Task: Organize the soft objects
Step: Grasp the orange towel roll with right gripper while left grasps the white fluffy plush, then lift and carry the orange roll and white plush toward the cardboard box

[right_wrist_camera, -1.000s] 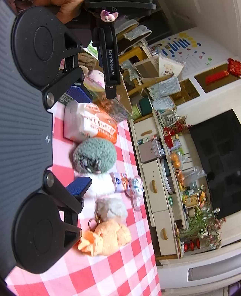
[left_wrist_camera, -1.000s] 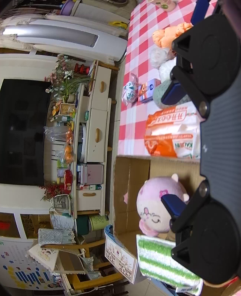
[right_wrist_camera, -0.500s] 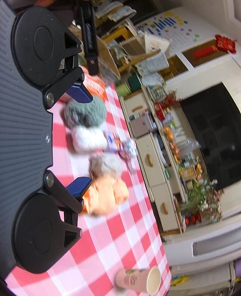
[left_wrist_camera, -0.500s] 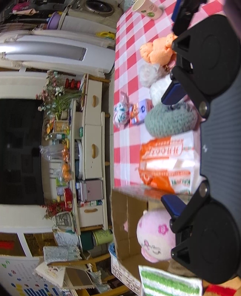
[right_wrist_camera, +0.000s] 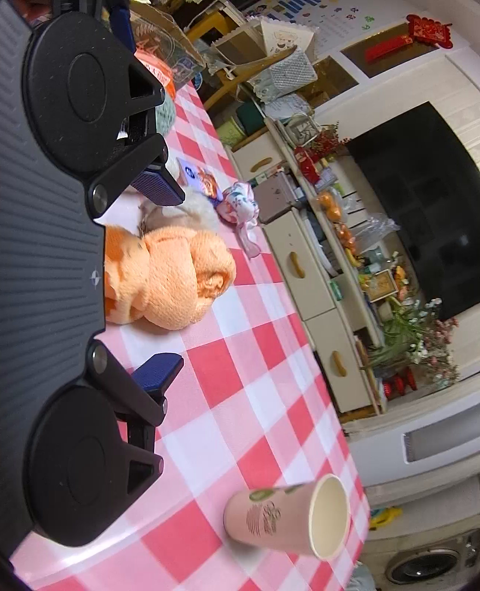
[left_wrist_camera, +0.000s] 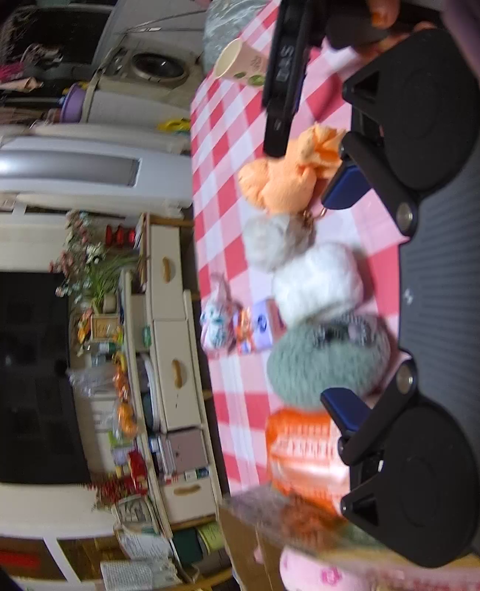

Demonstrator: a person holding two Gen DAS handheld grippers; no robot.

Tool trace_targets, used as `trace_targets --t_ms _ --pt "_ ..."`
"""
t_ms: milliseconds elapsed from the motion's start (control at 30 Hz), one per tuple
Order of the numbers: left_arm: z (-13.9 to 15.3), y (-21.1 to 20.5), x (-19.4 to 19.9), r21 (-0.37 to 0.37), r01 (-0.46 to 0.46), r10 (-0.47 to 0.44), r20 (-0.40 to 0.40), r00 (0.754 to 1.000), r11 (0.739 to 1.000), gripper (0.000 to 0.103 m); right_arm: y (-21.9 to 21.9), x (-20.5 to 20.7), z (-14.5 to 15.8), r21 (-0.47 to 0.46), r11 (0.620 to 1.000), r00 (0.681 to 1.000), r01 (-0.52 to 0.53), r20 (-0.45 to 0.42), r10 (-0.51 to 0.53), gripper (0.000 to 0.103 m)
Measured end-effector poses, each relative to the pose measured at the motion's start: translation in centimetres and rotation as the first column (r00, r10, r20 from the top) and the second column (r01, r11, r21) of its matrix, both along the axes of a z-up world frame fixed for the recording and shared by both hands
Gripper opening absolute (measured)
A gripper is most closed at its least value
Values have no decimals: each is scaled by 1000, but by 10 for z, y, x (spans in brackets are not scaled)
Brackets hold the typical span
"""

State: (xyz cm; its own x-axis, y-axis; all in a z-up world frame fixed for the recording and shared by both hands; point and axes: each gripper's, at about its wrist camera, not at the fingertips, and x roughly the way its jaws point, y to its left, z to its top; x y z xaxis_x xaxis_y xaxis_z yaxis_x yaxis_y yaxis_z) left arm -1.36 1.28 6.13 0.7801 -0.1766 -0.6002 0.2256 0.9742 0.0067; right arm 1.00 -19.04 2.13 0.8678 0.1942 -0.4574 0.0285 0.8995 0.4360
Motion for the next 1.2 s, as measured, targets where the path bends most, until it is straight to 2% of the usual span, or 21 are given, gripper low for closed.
trace_targets --t_ms 133,333,500,633,700,767,833,967,1000,1067,1200 --pt "-10 -13 12 -10 21 -21 -20 1000 1000 101 -2 15 -5 21 999 999 -38 -21 39 103" --pt "-26 -27 31 -3 20 -20 -50 999 1000 92 -2 28 -4 35 996 995 -87 -35 89 103" --pt "-34 -31 47 3 -5 5 -62 998 1000 87 -4 33 -10 60 992 991 -114 -63 118 103" --pt "-40 -28 57 -9 -43 42 -76 996 999 80 -3 33 -9 42 990 989 -134 -61 137 103" --pt "-39 -29 58 2 -46 46 -66 997 999 74 -2 29 -6 33 990 989 -138 -56 139 103" --pt "-39 -28 59 7 -50 50 -68 996 999 58 -2 29 -7 23 989 988 -144 -51 145 103" --pt "-39 -25 60 11 -59 60 -72 996 998 50 -2 30 -7 6 989 988 -147 -48 147 103" --pt "-39 -21 60 9 -42 43 -76 996 999 44 -4 34 -9 6 987 986 -160 -37 160 103" --pt "-39 -20 59 5 -37 37 -78 996 999 43 -4 35 -9 6 986 986 -165 -36 165 102" --pt "-39 -16 56 -17 -28 26 -89 996 999 42 -3 35 -9 8 982 982 -186 -34 187 94" --pt "-39 -12 50 -65 -9 2 -105 994 998 42 -2 29 -7 -38 973 974 -227 -14 227 89"
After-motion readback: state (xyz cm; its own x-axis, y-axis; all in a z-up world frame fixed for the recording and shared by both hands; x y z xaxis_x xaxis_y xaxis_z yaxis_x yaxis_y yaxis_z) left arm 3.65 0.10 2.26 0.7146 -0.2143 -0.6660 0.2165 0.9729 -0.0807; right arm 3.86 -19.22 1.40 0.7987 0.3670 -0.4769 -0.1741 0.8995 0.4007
